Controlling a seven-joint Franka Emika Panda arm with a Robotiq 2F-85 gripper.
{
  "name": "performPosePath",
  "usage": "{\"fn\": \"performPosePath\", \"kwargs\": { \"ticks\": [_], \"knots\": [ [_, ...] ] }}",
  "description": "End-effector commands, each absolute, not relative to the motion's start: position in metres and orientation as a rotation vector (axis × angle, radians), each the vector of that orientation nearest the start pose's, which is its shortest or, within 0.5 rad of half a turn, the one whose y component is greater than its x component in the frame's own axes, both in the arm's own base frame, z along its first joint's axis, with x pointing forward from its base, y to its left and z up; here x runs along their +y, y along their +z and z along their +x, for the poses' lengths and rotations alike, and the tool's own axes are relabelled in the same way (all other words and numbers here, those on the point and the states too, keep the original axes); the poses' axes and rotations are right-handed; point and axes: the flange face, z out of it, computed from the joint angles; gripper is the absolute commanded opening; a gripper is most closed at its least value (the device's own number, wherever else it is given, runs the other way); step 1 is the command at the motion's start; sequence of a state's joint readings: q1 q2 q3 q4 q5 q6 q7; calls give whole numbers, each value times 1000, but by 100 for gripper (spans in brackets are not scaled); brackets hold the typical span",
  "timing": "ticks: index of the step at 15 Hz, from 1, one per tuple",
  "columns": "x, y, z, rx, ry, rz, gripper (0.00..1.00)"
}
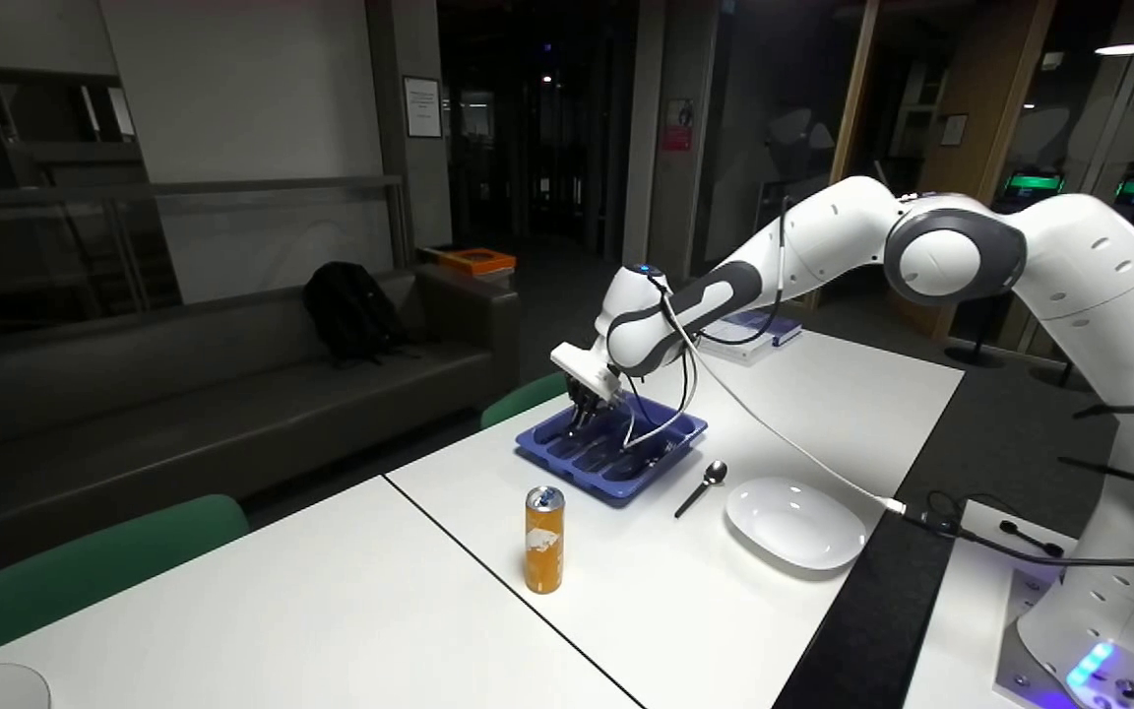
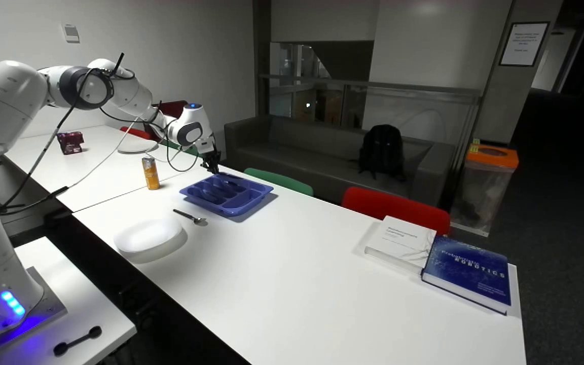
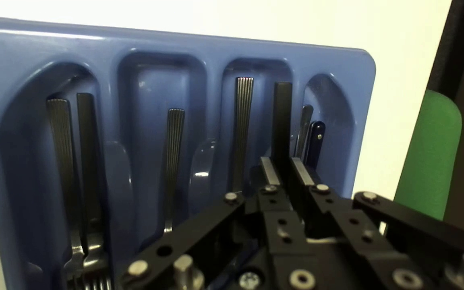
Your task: Put the knife in blue object
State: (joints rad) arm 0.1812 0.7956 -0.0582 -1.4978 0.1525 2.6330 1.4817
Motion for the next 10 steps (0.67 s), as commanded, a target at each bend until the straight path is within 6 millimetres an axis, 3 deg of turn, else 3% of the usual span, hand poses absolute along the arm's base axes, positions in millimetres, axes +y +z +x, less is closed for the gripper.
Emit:
{"fn": "performPosePath", "kwargs": {
  "ticks": [1,10],
  "knots": [
    [99,228,748,1887,-249,-2109,3],
    [102,216,754,1880,-239,-2114,3]
  ]
}}
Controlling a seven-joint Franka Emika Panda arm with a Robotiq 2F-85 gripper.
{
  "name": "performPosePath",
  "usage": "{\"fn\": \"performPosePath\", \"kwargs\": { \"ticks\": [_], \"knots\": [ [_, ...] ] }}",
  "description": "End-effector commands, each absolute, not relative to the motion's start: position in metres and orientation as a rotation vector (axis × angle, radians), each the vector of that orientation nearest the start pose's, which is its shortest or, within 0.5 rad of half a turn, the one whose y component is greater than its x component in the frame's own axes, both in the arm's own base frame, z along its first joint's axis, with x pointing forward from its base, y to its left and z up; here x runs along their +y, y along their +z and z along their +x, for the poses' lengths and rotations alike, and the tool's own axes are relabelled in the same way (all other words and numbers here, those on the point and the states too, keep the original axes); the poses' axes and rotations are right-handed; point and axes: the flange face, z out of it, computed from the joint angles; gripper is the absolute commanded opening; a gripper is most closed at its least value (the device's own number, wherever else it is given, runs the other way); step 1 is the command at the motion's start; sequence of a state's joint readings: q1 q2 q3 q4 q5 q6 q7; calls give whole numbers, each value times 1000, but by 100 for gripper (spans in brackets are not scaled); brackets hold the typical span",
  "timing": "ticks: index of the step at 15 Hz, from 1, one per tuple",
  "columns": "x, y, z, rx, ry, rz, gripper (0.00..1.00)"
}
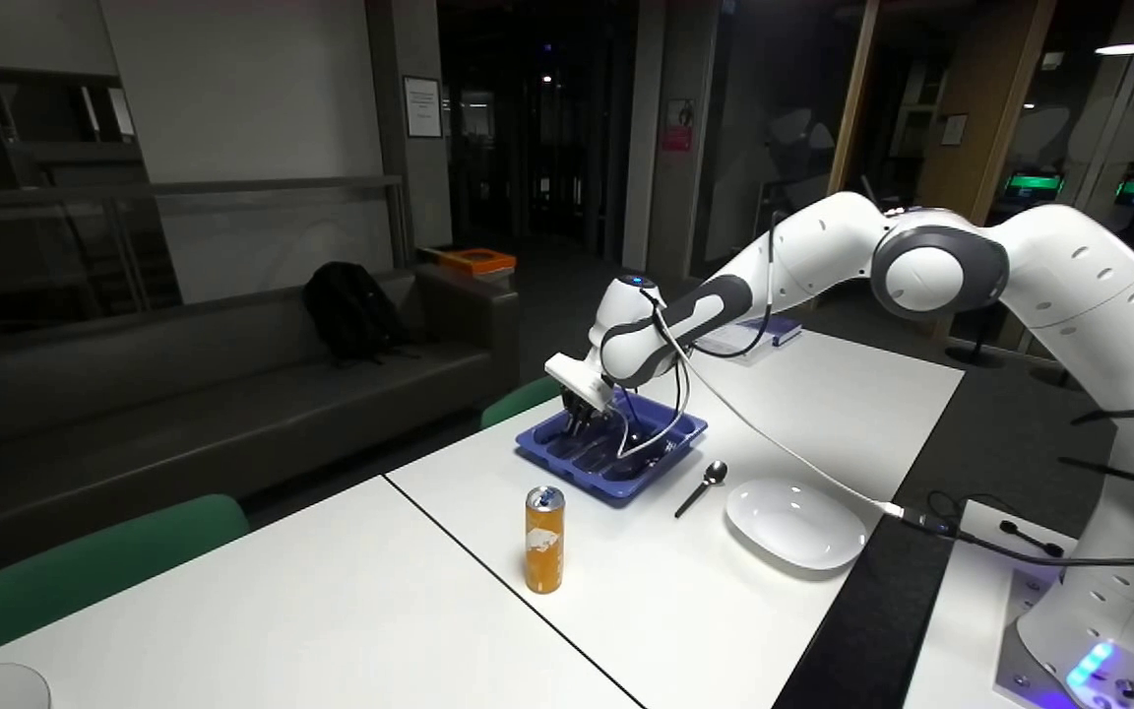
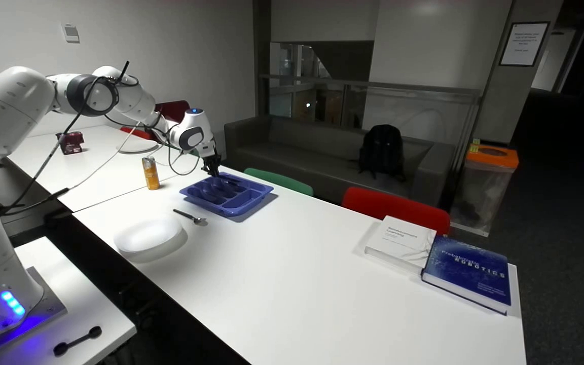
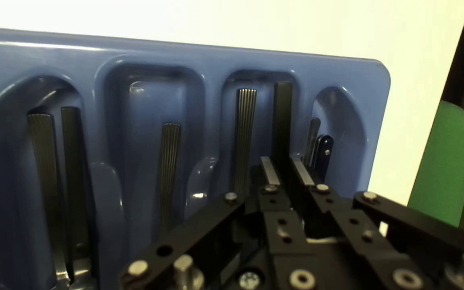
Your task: Put the knife in blue object
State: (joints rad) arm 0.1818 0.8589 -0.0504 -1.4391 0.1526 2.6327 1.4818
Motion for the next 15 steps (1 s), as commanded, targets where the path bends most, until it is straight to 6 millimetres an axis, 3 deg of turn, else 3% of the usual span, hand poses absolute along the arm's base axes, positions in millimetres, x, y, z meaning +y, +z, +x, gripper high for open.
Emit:
{"fn": "performPosePath", "kwargs": {
  "ticks": [1,15],
  "knots": [
    [101,215,755,1882,-241,-2114,3],
    [96,208,757,1898,-234,-2103,3]
  ]
}}
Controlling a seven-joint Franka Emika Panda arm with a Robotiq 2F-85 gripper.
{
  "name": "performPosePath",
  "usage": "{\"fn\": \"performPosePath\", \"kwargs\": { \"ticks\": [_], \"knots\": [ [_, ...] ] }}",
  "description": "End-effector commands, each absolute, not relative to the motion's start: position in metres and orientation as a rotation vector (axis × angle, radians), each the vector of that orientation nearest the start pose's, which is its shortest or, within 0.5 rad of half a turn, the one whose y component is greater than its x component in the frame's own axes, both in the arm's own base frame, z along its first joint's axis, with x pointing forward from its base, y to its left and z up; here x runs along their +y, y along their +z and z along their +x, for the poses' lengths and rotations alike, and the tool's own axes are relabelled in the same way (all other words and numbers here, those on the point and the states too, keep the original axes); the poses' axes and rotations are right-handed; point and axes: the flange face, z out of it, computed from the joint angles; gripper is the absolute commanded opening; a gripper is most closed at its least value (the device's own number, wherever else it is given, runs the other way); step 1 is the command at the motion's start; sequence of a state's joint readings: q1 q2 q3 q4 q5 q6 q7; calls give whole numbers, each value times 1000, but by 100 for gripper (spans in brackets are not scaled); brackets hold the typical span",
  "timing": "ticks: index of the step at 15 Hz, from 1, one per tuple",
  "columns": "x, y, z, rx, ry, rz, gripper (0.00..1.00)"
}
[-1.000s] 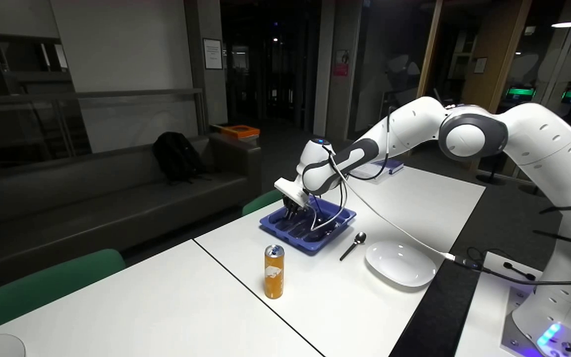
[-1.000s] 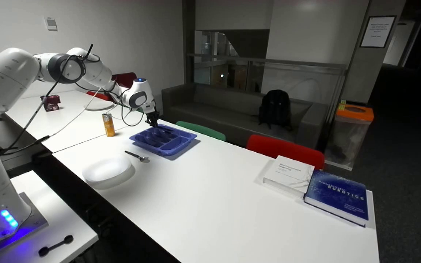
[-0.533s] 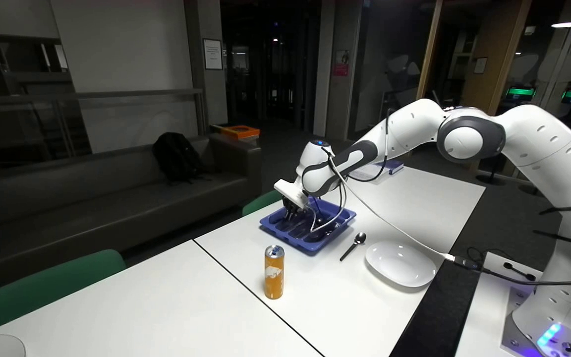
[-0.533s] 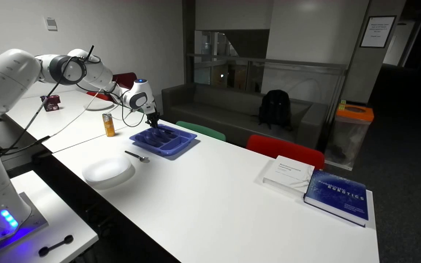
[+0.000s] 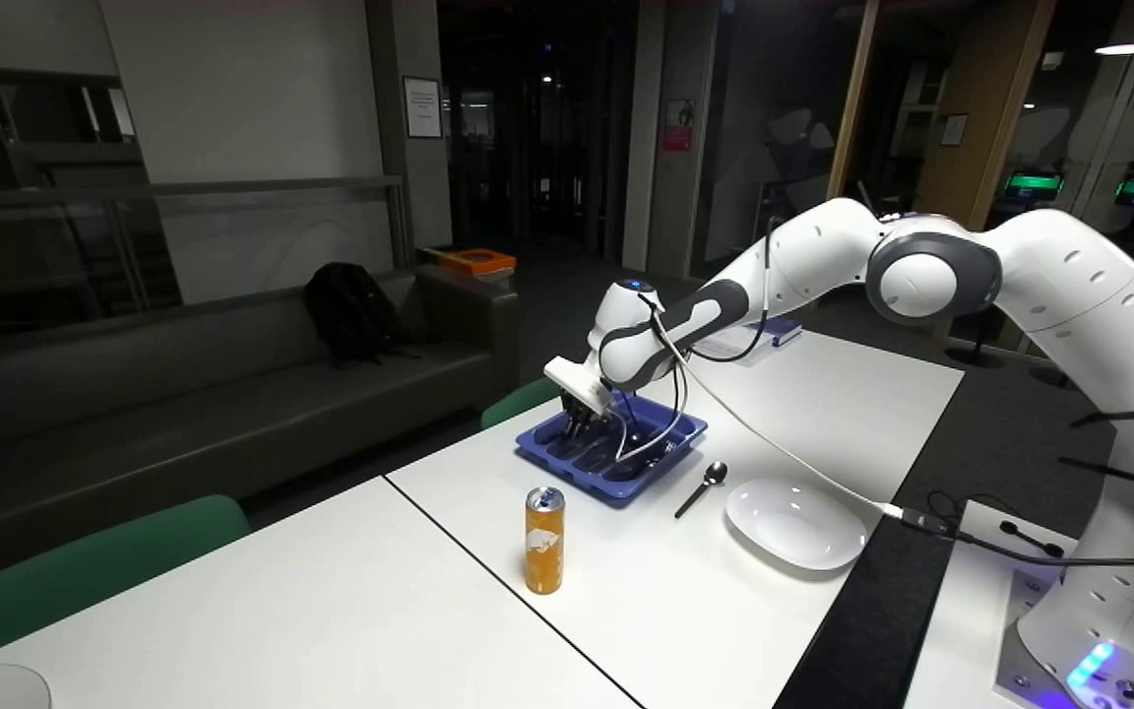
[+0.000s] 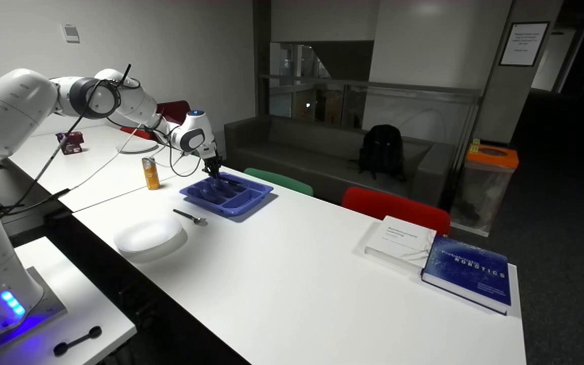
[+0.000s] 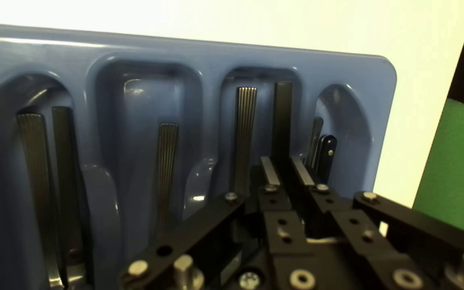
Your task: Put the knife in blue object
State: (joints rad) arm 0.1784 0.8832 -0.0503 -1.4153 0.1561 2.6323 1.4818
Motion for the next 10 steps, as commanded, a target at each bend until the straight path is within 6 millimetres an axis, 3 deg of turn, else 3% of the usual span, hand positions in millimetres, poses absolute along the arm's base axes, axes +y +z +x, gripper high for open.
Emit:
{"fn": "performPosePath", "kwargs": {
  "ticks": [1,10],
  "knots": [
    [95,208,757,1900,-233,-2101,3],
    [87,196,759,1928,-213,-2092,3]
  ]
}}
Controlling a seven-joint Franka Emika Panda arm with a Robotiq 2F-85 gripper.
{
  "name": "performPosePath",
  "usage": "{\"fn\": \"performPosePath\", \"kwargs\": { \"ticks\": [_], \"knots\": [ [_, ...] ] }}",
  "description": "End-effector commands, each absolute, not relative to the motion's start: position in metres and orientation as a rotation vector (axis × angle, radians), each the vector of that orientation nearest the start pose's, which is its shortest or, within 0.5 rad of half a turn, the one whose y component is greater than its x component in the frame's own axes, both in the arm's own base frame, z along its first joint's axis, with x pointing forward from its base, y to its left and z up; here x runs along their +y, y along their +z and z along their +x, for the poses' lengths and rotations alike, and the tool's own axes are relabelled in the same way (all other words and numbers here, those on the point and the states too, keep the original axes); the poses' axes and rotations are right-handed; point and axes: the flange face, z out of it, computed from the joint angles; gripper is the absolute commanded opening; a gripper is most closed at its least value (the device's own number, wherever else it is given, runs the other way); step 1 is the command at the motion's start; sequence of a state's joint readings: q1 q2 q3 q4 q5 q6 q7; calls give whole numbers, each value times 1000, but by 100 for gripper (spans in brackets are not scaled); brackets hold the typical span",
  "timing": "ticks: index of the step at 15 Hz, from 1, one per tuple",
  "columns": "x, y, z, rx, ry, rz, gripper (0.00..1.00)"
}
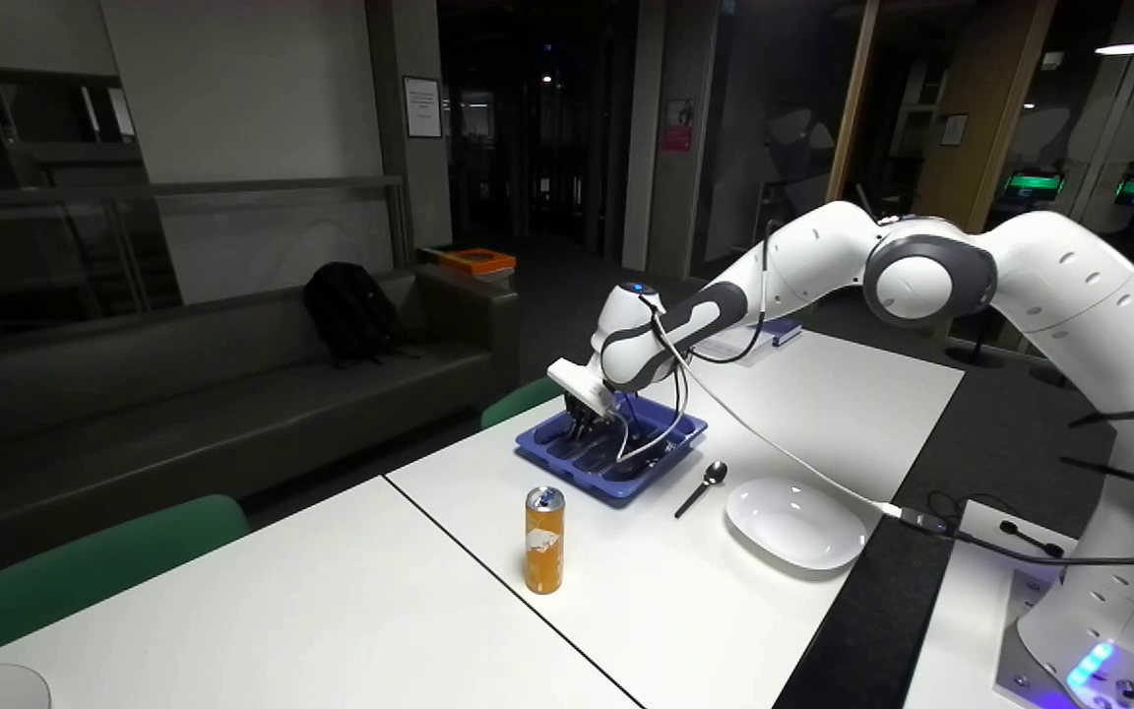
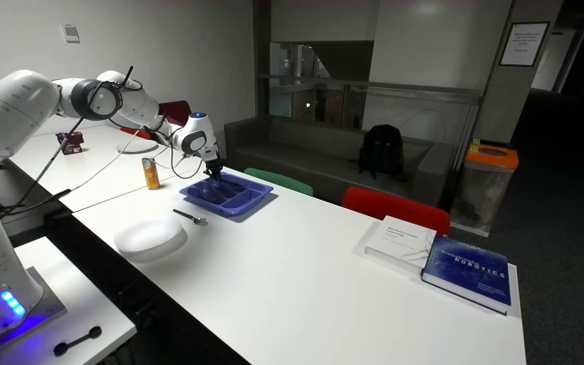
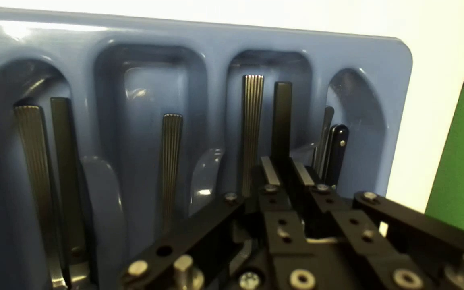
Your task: Put the knife in blue object
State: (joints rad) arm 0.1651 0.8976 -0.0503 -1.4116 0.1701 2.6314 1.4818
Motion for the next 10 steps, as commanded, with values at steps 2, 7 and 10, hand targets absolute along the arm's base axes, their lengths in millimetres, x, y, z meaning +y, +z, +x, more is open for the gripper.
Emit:
{"fn": "performPosePath", "kwargs": {
  "ticks": [2,7,10],
  "knots": [
    [87,191,760,1932,-210,-2097,3],
    [89,185,762,1943,-184,-2121,38],
    [91,186,764,1959,-173,-2125,59]
  ]
}}
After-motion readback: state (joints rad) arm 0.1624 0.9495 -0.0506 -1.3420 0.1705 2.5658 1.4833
